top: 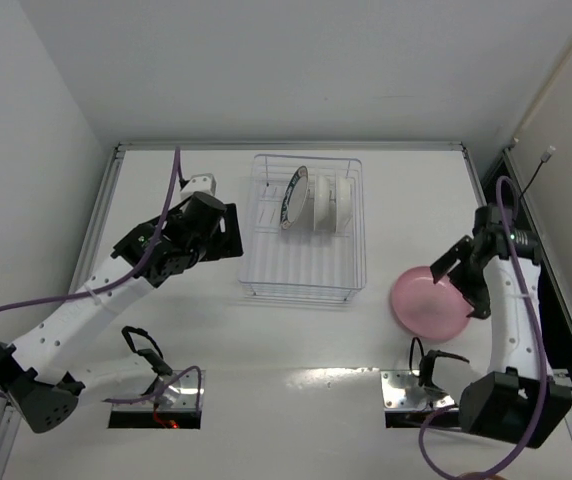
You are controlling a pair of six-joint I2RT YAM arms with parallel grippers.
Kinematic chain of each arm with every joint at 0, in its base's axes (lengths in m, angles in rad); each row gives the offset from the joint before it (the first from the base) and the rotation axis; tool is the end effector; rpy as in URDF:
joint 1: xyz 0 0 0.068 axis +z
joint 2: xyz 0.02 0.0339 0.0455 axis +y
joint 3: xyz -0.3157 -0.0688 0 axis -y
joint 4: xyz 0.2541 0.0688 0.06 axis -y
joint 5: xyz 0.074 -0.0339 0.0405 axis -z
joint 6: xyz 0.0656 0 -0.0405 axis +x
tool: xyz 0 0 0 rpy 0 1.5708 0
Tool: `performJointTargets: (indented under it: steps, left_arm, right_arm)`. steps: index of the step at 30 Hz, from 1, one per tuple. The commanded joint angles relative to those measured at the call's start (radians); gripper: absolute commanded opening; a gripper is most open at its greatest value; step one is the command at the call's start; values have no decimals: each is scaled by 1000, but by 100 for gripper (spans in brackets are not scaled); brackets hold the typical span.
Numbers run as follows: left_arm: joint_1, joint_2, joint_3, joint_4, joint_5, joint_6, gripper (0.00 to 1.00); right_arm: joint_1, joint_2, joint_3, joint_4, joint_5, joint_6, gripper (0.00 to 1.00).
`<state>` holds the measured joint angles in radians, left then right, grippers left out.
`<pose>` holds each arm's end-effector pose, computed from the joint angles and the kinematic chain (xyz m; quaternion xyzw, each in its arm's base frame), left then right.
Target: Load the plates into the dish rack
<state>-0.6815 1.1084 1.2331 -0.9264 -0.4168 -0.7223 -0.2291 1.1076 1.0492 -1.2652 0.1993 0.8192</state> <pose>0.1853 -0.1161 0.3909 -0.0961 0.9051 -0.0905 0.4041 0.1626 -0.0512 0.3069 0.5048 0.8487 -0.0588 0.1461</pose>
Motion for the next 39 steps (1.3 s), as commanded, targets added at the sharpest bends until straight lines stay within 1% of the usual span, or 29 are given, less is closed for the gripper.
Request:
performJointTargets:
  steps: [1,2,3,4,7,12,14,20,23,24,25,26,27,28,29,31,32,33,35,36,38,39]
  left_arm:
    - [-12,14,37,24,-16,11,81]
    - [-12,24,37,24,-16,11,81]
    - [-12,24,37,24,-16,11,81]
    - [-12,24,37,24,-5,11,81]
    - [-12,45,37,24,16,11,81]
    - [-12,54,48,24,39,11,81]
    - [-12,64,57,24,39,11,81]
    - [-12,73,66,24,49,11,81]
    - [-12,82,66,24,49,11,81]
    - [-12,82,66,24,49,11,81]
    - [-12,82,66,24,49,11,81]
    - [-12,82,75,24,49,11,81]
    - [-12,82,75,24,49,11,81]
    - [-12,82,75,24,49,11,81]
    - [-12,82,75,24,38,11,81]
    - [-12,82,75,15,38,11,82]
    - [-12,82,84,15,29,11,82]
    - [-12,82,85,15,29,11,82]
    - [-12,82,85,15,20,11,82]
    - [-12,82,85,15,19,20,82]
    - [-12,91,85,15,19,20,82]
    - [-12,91,85,15,19,20,82]
  right_arm:
    - [-106,-55,-90,-42,-3,-35,100]
    - [-131,-55,-133,-33,6,-55,100]
    - [-154,-43,-133,-16,6,-69,100]
    - [-195,-32,-168,3,6,-81,100]
    - [-254,11,-218,70,22,-106,100]
    - [-292,70,-290,144,-26,-106,100]
    - [-305,110,-270,151,-14,-89,97]
    - [-325,173,-256,207,-3,-117,95]
    - [-375,276,-268,279,-21,-185,92]
    - [-386,311,-268,279,-21,-207,92]
    - [-386,381,-247,288,-6,-239,92]
    - [-401,406,-247,288,-6,-239,92]
    - [-418,425,-238,306,-52,-259,92]
    - [-418,438,-238,326,-79,-278,90]
    - [-418,466,-238,349,-93,-287,90]
    - [-427,497,-213,362,-133,-305,85]
    - [-427,515,-203,374,-133,-314,82]
    - [-427,549,-202,383,-162,-328,70]
    - [-437,574,-193,403,-188,-338,55]
    - [-437,584,-193,417,-204,-338,40]
    - [-446,603,-193,444,-259,-338,24]
    - [-446,615,-193,444,-259,-338,10]
